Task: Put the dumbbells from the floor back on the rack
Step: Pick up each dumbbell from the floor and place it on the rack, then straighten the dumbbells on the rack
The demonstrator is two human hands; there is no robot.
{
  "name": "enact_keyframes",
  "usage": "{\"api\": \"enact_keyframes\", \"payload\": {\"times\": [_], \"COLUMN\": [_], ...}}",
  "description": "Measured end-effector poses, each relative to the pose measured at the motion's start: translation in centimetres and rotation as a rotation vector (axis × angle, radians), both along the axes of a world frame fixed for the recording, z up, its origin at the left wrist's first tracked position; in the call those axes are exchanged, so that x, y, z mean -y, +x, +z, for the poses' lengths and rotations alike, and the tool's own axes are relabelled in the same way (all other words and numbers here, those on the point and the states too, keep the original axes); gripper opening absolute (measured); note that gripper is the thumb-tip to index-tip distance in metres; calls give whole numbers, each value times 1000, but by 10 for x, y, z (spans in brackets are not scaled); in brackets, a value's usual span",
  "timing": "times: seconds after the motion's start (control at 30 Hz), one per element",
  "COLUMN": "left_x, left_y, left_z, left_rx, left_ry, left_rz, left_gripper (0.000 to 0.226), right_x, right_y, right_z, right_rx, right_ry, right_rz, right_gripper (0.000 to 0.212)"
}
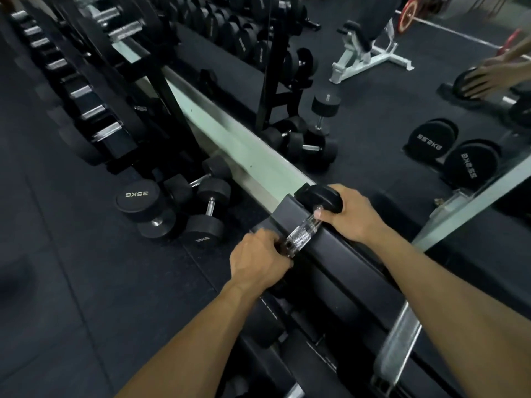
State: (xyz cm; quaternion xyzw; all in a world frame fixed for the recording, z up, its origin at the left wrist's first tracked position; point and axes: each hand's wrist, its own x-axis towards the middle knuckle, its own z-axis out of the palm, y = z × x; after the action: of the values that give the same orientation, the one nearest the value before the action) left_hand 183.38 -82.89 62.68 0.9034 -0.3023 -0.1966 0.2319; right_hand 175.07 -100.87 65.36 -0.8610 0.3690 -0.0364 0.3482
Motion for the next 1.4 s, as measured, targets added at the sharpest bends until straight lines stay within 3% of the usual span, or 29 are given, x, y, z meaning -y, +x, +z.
{"api": "enact_keyframes", "payload": {"times": [0.13, 0.27, 0.33, 0.4, 0.47, 0.53, 0.9, 1.0, 1.13, 1.4], "left_x": [-11, -42, -58, -65, -64, -60, -59, -59, -64, -93], "left_y": [-2, -8, -13, -17, -17, -15, -6, -10, -21, -69], "left_z": [-3, -12, -18, -23, -27, -30, -27, -25, -19, 3], "left_rx": [-53, -144, -200, -219, -206, -189, -261, -264, -254, -110], "left_ry": [-179, -212, -166, -135, -153, -166, -174, -150, -171, -281], "left_rz": [66, 53, 46, 31, 18, 8, 17, 22, 53, 53], "left_gripper": [38, 88, 113, 127, 126, 124, 121, 126, 126, 105], "right_x": [4, 7, 8, 6, 3, 2, -4, -7, -16, -50], "right_y": [3, -2, -5, -6, -6, -8, -15, -19, -34, -97], "right_z": [3, 14, 19, 20, 19, 17, 17, 17, 20, 45], "right_rx": [-65, -77, -112, -167, -199, -198, -211, -199, -211, -264], "right_ry": [-9, 49, 37, 16, -11, -36, -70, -53, -102, -372], "right_rz": [26, 27, 49, 78, 95, 92, 61, 40, 57, 112], "right_gripper": [57, 85, 80, 57, 36, 28, 25, 32, 59, 66]}}
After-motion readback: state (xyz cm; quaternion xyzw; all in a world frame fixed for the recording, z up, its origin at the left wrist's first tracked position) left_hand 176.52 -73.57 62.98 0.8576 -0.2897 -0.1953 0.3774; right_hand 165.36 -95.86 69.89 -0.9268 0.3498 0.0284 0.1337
